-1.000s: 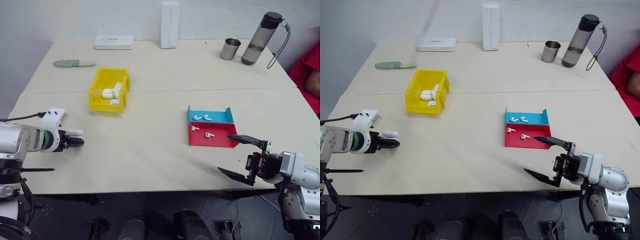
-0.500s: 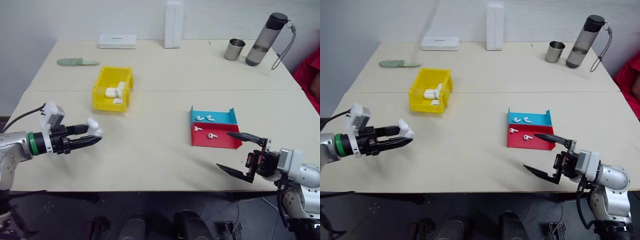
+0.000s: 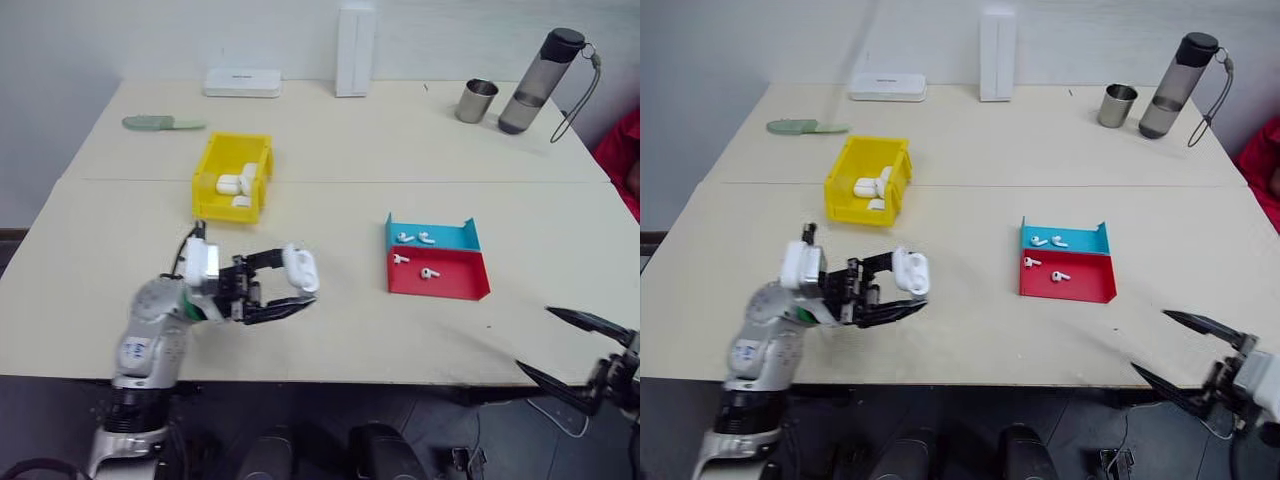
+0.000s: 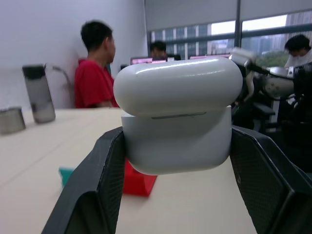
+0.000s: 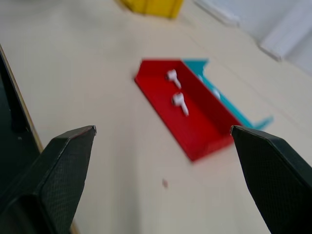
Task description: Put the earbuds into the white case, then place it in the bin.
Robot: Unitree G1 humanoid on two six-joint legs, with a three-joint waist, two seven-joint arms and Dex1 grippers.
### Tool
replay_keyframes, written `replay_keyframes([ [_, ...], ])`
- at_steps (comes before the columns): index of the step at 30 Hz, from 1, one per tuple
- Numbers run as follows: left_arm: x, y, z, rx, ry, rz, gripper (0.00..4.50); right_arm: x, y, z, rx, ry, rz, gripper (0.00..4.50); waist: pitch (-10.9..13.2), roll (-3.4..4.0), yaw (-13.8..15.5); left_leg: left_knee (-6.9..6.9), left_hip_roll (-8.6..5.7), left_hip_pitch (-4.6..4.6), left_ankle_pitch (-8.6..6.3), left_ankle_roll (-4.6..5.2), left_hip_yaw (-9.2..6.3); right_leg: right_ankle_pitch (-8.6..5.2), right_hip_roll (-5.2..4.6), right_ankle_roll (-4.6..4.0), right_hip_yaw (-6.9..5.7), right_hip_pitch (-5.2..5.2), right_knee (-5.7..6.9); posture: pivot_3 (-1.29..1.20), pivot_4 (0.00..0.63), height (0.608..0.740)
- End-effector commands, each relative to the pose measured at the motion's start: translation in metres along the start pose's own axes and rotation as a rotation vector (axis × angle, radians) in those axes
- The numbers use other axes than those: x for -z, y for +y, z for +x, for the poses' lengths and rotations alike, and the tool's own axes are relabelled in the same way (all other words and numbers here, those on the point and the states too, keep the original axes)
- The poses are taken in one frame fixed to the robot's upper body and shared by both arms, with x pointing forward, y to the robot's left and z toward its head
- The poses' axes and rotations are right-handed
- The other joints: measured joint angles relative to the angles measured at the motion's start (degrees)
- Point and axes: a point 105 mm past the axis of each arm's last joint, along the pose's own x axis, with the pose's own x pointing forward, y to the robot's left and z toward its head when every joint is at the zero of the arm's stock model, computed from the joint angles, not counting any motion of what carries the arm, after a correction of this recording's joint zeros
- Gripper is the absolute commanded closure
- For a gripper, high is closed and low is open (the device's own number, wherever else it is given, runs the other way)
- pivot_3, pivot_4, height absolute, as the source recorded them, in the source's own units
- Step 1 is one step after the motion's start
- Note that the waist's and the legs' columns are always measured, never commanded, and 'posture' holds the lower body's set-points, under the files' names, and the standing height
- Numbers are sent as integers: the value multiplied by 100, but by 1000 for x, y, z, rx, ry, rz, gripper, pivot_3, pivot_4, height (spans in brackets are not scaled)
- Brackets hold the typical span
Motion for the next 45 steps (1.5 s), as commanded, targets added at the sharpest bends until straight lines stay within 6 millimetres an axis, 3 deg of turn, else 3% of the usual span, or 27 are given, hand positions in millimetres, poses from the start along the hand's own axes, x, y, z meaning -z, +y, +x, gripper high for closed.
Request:
replay_keyframes([
  [1,6,-8,7,21,-31,19,1736,-3,-10,-1,41,86,-7,0,-3,4,-47,0,0,2,1,-1,5,0,0,0,3,1,2,0,150,740],
  [4,11,-9,8,22,-36,3,1736,-16,-18,23,11,145,-6,0,-15,25,-118,0,0,9,3,1,20,0,1,0,14,4,2,0,150,740],
  [7,14,-8,7,39,-19,-3,1736,-51,-16,63,-165,131,37,0,-18,30,-117,4,4,9,6,2,26,2,3,-4,15,3,2,0,150,740],
  [10,17,-7,4,39,-3,-1,1736,-64,-15,90,-242,220,70,0,-18,25,-47,5,5,5,7,1,10,3,2,-5,5,0,2,0,150,740],
  [15,19,-9,-1,18,16,-1,1736,-64,-12,124,-308,463,100,0,-16,22,85,5,0,-15,6,2,-18,4,-7,-5,-11,-13,-13,0,150,740],
  [19,20,-14,-4,2,27,-5,1736,-60,-22,151,-274,538,40,0,-14,18,62,3,-6,-29,5,4,-27,4,-12,-4,-14,-19,-27,0,150,740],
  [21,19,-15,-3,-8,22,-13,1736,-55,-28,163,-260,566,-6,398,-14,18,50,3,-6,-29,5,4,-24,4,-12,-4,-12,-22,-25,0,150,740],
  [26,14,-15,3,-8,10,-21,1736,-46,-32,176,-325,629,-59,1983,-14,18,50,1,-6,-30,5,3,-24,4,-12,-4,-13,-26,-19,0,150,740],
  [36,11,-15,4,-8,17,-15,1736,-38,-32,198,-388,662,-106,1983,-14,18,29,-1,-6,-30,5,3,-23,5,-12,-4,-14,-35,-13,0,150,740],
  [45,13,-17,2,-12,32,-13,1736,-30,-36,203,-404,697,-125,1983,-14,18,34,-1,-6,-33,5,2,-23,5,-13,-4,-14,-38,-13,0,150,740],
])
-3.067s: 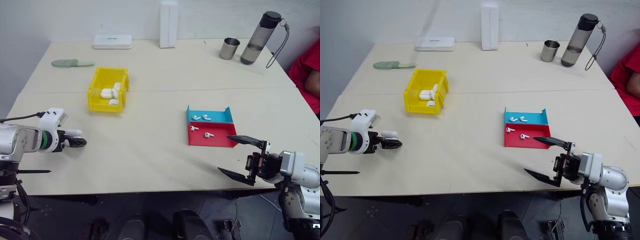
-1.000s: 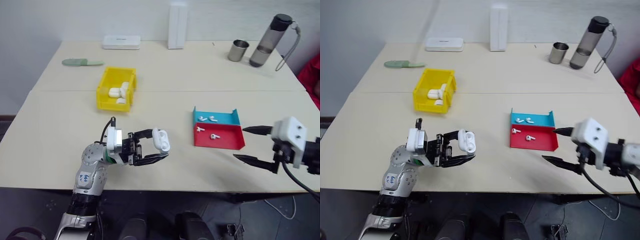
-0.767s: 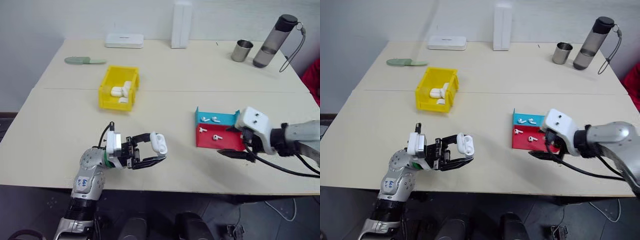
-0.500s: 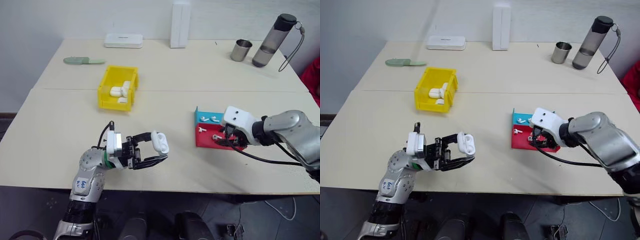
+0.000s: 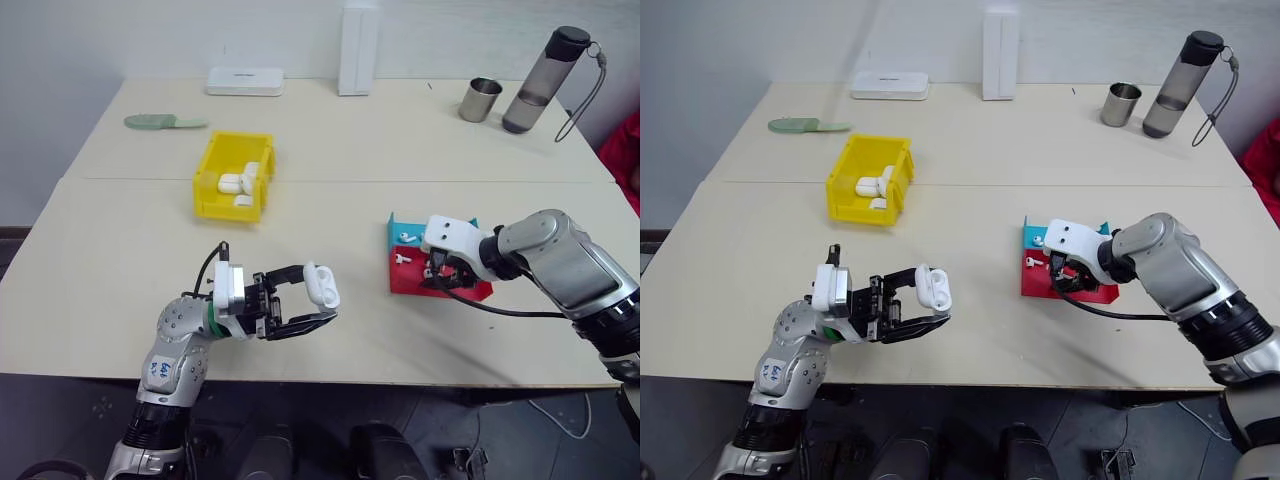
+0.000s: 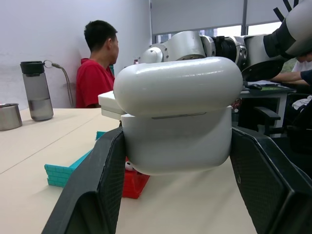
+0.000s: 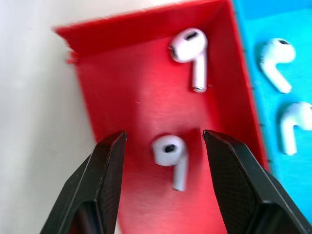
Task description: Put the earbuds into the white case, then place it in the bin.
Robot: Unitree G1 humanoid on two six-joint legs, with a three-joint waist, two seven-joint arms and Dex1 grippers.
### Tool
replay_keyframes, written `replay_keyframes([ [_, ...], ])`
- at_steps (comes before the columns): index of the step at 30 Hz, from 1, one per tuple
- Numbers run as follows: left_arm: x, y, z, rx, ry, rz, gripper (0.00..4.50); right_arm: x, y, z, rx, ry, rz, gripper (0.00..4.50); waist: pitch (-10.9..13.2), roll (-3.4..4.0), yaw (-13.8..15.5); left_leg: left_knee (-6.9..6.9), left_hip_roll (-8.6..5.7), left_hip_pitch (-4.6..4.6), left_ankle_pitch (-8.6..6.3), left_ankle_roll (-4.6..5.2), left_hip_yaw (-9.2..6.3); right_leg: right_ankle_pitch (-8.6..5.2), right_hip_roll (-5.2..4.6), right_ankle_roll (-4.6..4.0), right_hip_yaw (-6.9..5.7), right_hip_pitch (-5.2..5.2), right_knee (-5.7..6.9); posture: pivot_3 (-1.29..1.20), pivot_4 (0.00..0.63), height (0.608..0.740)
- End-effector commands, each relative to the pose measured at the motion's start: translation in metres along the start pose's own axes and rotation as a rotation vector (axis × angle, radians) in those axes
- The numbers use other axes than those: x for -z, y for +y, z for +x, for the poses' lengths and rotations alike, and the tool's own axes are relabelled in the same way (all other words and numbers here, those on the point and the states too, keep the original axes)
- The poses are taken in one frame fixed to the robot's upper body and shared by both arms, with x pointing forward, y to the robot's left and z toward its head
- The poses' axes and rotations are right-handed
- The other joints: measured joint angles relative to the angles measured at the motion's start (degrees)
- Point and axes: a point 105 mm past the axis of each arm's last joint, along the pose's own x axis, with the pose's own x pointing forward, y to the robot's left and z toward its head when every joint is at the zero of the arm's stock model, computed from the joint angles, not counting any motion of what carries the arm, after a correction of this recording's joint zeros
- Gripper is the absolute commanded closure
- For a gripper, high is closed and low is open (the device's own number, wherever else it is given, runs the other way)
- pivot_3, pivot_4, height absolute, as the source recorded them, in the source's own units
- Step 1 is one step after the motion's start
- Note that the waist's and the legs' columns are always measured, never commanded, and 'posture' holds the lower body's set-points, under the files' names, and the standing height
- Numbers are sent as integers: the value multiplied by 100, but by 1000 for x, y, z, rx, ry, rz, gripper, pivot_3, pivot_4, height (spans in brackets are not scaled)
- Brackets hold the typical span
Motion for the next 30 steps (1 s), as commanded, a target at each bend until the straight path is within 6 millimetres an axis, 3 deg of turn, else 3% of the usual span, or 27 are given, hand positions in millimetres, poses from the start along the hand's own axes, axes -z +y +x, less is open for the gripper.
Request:
replay_keyframes([
  [1,-7,-2,2,11,-16,33,1736,-4,-4,-4,4,3,-31,1983,0,0,-3,0,0,0,0,0,0,0,0,0,0,0,0,0,150,740],
  [21,-6,-1,0,-3,-11,44,1736,1,-8,2,-28,46,-73,1983,0,0,-6,2,0,0,0,-1,0,0,0,0,0,0,0,0,150,740],
  [24,-6,-1,0,-6,-10,44,1736,3,-6,3,-37,53,-77,2559,0,0,-6,2,0,0,0,-1,0,0,0,0,0,0,1,0,150,740],
  [27,-6,0,-1,-8,-7,45,1736,4,-3,3,-51,58,-82,3504,0,0,-6,2,0,0,0,-1,0,0,0,0,0,0,1,0,150,740],
  [30,-7,0,-2,-9,-6,48,1736,4,-2,3,-56,58,-82,3504,0,0,-6,2,0,0,0,-1,0,0,0,0,0,0,1,0,150,740],
])
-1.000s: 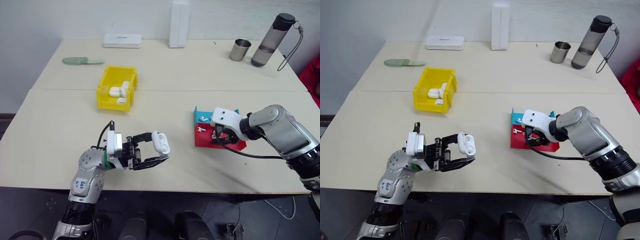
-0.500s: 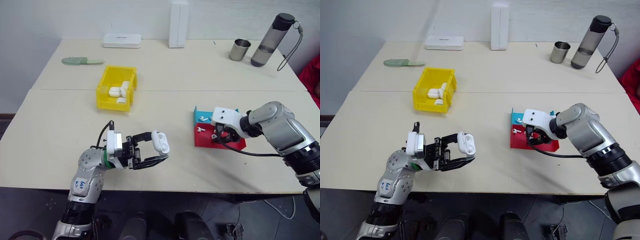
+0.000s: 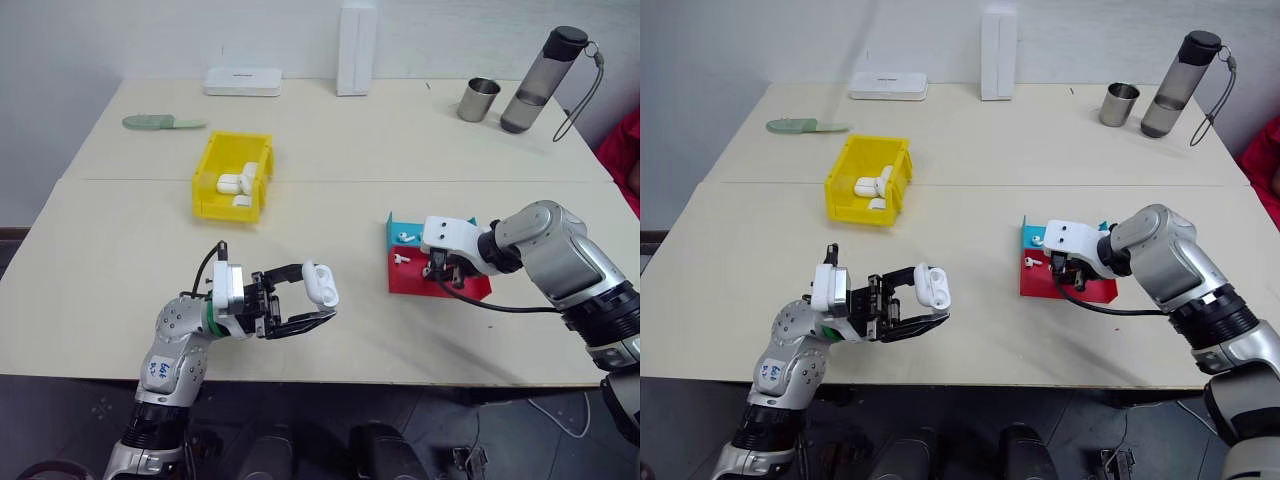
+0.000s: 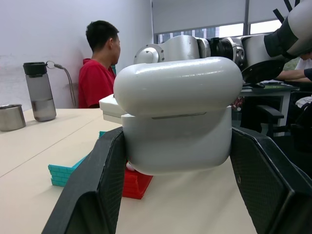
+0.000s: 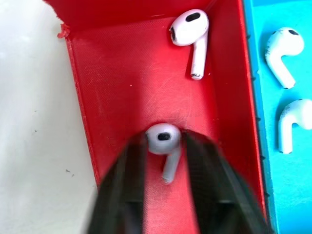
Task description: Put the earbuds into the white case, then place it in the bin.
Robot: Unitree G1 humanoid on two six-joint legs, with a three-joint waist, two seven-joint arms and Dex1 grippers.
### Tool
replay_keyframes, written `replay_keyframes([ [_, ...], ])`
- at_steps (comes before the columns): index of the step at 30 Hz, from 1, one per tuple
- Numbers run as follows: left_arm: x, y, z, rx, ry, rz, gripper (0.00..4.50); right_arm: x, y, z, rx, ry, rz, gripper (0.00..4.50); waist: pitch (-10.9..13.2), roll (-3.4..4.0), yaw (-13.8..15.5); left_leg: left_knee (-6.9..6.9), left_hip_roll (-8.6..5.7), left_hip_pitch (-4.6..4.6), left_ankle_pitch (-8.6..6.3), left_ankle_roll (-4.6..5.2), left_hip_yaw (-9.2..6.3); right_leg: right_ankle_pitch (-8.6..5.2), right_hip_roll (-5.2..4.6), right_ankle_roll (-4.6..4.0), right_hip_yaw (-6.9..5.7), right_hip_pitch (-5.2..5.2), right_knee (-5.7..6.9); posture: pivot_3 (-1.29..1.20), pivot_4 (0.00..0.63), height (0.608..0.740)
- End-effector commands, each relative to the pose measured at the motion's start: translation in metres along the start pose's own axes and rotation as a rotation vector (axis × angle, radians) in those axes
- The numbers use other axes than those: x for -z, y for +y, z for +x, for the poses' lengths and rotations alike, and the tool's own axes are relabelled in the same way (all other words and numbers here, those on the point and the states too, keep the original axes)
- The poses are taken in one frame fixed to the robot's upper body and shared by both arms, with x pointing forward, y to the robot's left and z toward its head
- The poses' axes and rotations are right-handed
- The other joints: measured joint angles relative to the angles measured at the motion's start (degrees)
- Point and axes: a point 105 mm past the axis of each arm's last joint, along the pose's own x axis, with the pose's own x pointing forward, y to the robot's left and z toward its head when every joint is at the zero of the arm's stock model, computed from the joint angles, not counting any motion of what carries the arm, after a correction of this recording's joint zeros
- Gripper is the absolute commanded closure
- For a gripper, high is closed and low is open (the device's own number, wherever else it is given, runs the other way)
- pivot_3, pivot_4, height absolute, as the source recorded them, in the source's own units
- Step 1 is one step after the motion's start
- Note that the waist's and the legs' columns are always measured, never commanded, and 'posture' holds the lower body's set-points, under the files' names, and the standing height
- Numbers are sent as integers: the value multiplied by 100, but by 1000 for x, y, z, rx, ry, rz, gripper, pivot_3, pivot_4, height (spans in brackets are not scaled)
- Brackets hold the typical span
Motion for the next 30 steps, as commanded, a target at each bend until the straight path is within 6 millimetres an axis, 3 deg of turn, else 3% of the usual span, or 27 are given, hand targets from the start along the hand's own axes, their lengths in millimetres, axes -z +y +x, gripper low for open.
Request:
replay_keyframes([
  [1,-6,-1,-1,1,-10,33,1736,2,4,1,-13,11,-5,3504,0,0,0,0,0,0,0,0,0,0,0,0,0,0,0,0,150,740],
  [7,-9,-2,0,15,-27,22,1736,0,3,-3,-6,-24,11,3504,0,0,1,0,0,0,0,0,0,0,0,0,0,0,-1,0,150,740],
  [12,-8,0,1,21,-25,20,1736,9,1,-9,3,-28,40,3504,0,0,6,-1,0,0,0,0,0,0,0,0,-1,1,-1,0,150,740],
  [22,-9,0,3,46,-19,17,1736,11,11,3,-18,-46,56,3504,0,0,-4,-1,0,0,0,0,-1,0,0,0,-1,2,-1,0,150,740],
  [25,-9,0,3,46,-19,16,1736,10,11,4,-16,-53,57,3994,0,0,-9,-1,0,1,0,0,-1,0,0,0,-1,2,-1,0,150,740],
  [30,-14,-11,7,125,-51,-49,1736,3,5,-8,48,-87,-38,4016,0,0,-8,-1,0,1,0,0,-1,0,0,0,-1,3,-1,0,150,740],
])
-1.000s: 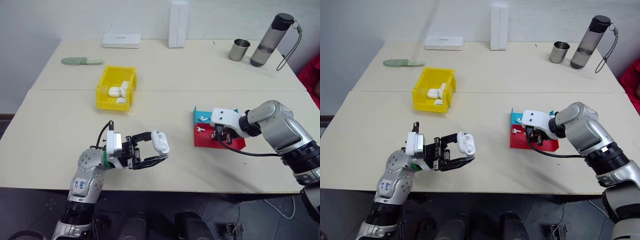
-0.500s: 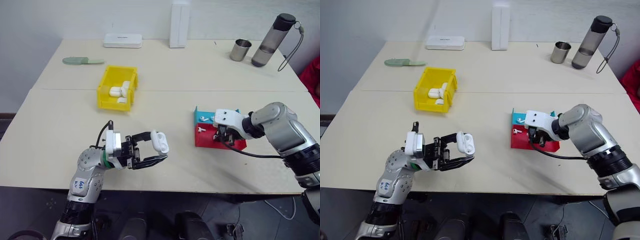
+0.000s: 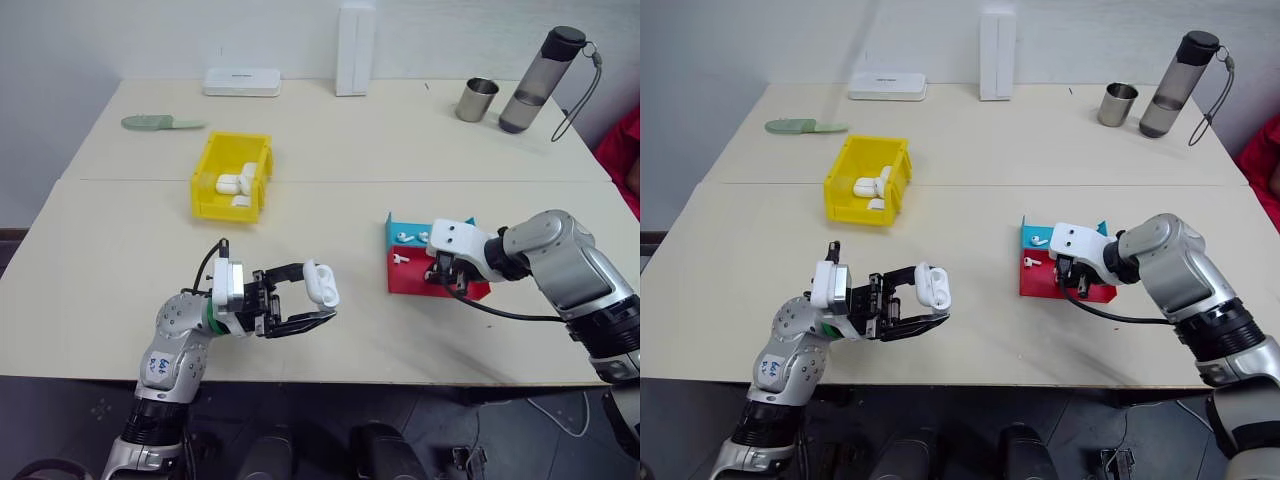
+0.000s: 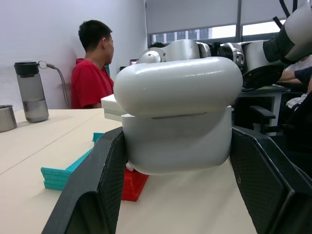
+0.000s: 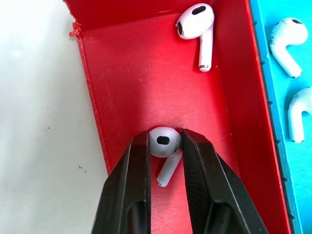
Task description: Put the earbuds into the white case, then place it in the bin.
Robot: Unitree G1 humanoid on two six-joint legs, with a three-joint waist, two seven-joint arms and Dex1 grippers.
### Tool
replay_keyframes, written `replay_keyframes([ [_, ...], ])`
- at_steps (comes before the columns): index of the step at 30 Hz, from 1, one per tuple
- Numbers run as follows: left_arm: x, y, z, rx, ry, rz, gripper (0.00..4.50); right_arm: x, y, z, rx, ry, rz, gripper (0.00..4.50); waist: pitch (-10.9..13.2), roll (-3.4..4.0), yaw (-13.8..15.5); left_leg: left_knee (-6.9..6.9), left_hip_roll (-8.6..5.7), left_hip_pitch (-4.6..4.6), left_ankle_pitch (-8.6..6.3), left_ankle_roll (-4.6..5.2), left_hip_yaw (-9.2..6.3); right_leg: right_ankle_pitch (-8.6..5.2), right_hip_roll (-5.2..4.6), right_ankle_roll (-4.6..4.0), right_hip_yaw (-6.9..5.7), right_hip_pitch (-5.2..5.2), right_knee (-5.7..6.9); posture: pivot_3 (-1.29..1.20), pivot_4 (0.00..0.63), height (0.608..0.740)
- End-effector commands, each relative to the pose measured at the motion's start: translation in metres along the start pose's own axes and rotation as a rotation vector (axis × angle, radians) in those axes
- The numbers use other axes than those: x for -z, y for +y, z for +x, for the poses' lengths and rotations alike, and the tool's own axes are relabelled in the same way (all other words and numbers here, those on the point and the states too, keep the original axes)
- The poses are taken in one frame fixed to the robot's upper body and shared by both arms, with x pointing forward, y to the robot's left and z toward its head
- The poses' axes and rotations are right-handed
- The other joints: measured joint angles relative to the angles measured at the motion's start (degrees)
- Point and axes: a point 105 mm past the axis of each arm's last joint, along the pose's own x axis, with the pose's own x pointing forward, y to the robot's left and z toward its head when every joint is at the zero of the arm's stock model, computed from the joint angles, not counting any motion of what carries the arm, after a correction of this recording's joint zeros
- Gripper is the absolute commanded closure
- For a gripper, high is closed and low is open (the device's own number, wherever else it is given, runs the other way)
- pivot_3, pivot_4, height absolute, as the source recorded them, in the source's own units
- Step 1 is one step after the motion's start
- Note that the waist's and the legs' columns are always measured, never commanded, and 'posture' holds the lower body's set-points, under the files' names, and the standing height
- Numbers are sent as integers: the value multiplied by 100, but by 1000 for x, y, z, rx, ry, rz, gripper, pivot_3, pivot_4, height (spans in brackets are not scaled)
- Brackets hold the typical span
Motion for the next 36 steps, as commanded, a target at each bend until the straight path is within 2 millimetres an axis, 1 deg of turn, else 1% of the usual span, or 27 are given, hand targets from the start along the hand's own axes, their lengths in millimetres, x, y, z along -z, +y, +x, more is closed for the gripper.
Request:
replay_keyframes([
  [1,-13,-8,6,73,-51,-12,1736,-7,-1,-11,32,-32,-113,4016,0,0,-2,0,0,0,0,0,0,0,0,0,0,0,0,0,150,740],
  [4,-13,-5,6,80,-53,-19,1736,-17,10,-30,-28,-160,-124,4016,2,-3,22,-3,0,-1,0,0,0,0,0,0,0,-2,-1,0,150,740],
  [5,-14,-3,7,84,-57,-15,1736,-23,14,-34,-47,-238,-123,4016,3,-4,26,-3,0,-3,0,0,-2,0,0,0,-3,-2,-2,0,150,740],
  [7,-17,1,10,85,-82,0,1736,-45,23,-49,-61,-464,-121,4016,6,-9,32,-1,-1,-3,0,0,-2,0,0,0,-4,0,-3,0,150,740],
  [9,-18,7,14,79,-93,18,1736,-72,34,-73,-87,-781,-95,4016,9,-15,27,1,0,-3,0,0,-4,0,1,0,-8,6,-5,0,150,740],
  [11,-16,10,17,96,-93,0,1736,-88,40,-96,-40,-1026,-83,4016,10,-17,2,3,2,-2,0,0,-5,0,4,1,-10,9,-4,0,150,740],
  [12,-15,10,17,110,-93,-16,1736,-92,43,-104,-9,-1095,-76,4016,10,-17,-2,3,2,-2,0,-1,-4,0,4,1,-10,8,-2,0,150,740],
  [14,-15,10,19,147,-105,-31,1736,-99,53,-108,-19,-1194,-40,4016,10,-16,8,-1,3,0,0,-1,-7,0,4,1,-12,8,0,0,150,740],
  [16,-17,12,22,182,-129,-48,1736,-115,67,-109,-23,-1343,-16,4016,10,-17,5,-1,1,0,0,-1,-6,0,2,1,-10,8,-1,0,150,740],
  [18,-19,13,24,204,-142,-57,1736,-126,75,-110,-20,-1445,7,4016,11,-17,-14,0,3,2,1,-2,-9,0,3,1,-11,8,1,0,150,740],
  [21,-21,14,25,221,-148,-59,1736,-137,85,-106,-33,-1504,7,4016,10,-16,-57,1,1,2,2,-4,-8,0,3,1,-8,6,5,0,150,740],
  [23,-25,16,27,218,-177,-42,1736,-142,91,-100,-46,-1525,-20,4016,10,-16,-101,0,0,2,2,-4,-9,0,2,1,-9,6,5,0,150,740],
  [26,-27,15,29,224,-183,-39,1736,-146,105,-91,-86,-1511,-118,4016,10,-16,-114,-4,-1,3,2,-4,-12,0,2,1,-11,6,4,0,150,740],
  [30,-28,13,31,230,-193,-39,1736,-153,106,-85,-88,-1535,-138,4016,10,-16,-128,-2,-1,3,2,-4,-12,0,2,1,-11,5,6,0,150,740],
  [36,-26,9,31,227,-196,-40,1736,-153,103,-79,-81,-1535,-130,4016,10,-16,-127,-3,0,5,3,-5,-12,0,2,1,-10,5,6,0,150,740],
])
